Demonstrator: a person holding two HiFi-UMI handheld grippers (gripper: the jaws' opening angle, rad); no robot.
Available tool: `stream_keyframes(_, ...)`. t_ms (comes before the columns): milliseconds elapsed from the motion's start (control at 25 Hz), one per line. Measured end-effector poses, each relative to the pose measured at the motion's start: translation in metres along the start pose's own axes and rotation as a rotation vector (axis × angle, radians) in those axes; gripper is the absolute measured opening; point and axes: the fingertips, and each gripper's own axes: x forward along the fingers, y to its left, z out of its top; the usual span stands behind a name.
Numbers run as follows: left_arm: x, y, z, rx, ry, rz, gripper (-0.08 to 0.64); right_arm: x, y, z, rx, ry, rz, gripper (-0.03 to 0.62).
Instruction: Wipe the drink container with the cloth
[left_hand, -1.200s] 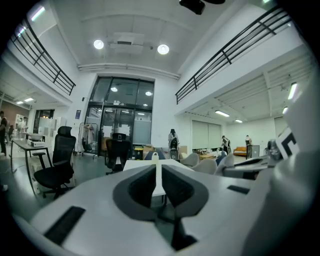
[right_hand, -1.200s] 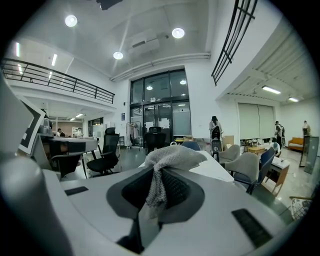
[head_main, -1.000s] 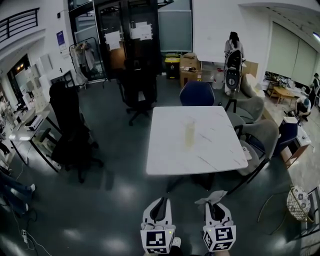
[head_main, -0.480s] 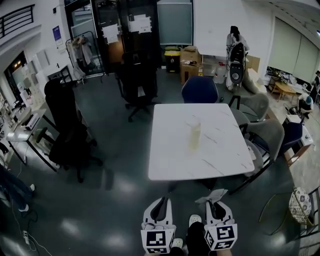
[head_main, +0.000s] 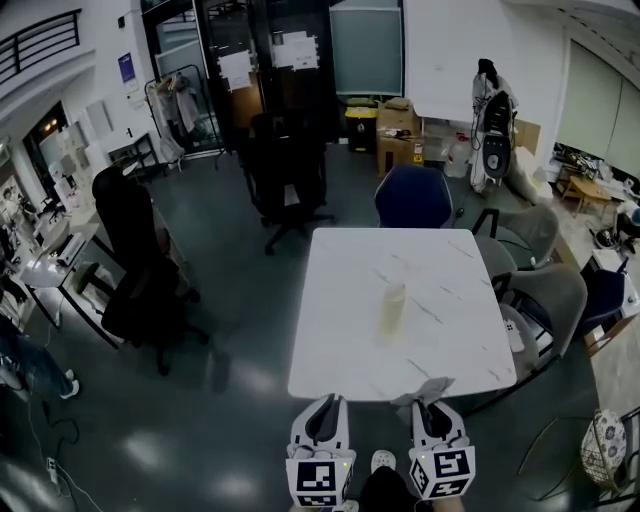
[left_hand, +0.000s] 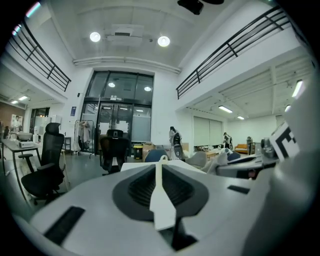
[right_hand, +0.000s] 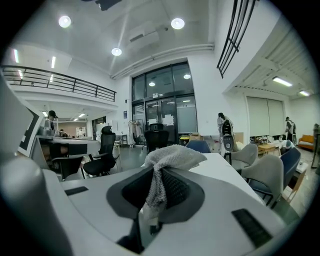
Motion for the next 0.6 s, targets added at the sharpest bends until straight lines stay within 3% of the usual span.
stream_keyframes(600,0.131,-0.012,0.031,0.000,0.002,0.073,0.043,0.111,-0.080,0.039,-0.013,0.004,0.114,0.046)
